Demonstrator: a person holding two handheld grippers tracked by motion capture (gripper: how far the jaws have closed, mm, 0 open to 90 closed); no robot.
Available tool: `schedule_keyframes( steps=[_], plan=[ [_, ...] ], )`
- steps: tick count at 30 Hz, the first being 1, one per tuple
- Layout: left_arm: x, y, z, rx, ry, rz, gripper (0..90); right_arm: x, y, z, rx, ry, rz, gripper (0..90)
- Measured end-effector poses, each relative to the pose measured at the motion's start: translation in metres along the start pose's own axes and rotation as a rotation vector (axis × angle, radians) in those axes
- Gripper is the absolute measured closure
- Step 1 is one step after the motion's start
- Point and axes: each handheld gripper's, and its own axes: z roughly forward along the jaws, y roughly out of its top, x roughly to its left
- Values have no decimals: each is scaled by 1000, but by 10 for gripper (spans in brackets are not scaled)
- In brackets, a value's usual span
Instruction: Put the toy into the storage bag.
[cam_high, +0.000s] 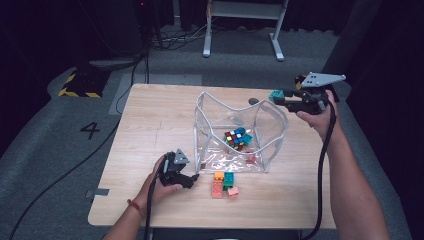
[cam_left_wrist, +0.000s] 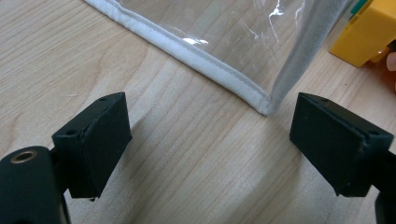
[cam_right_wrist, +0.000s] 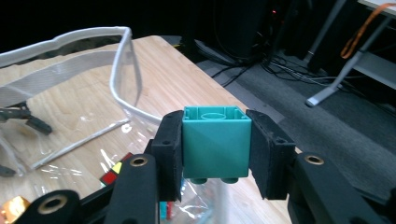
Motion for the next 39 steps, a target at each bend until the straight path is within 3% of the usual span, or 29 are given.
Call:
schedule_keyframes(
  steps=[7,11,19,28,31,36,37,39],
  plan=[
    [0,0,0,0,1,1,126,21,3,17,20,88,-50,592],
    [0,0,0,-1,1,-1,126,32,3,28,62,121,-126,592],
    [0,0,0,-1,1,0,126,43,4,45,111,178,-156,592],
    [0,0,0,-2,1,-2,126,52,8,60,204,194,-215,592],
    [0,0,0,2,1,-4,126,52,9,65,264,189,-245,592],
    [0,0,0,1,1,-2,126,45,6,74,379,160,-246,592],
    [0,0,0,1,0,-2,126,42,5,77,386,166,-272,592],
    [0,0,0,2,0,-3,126,39,3,79,427,162,-253,592]
  ],
)
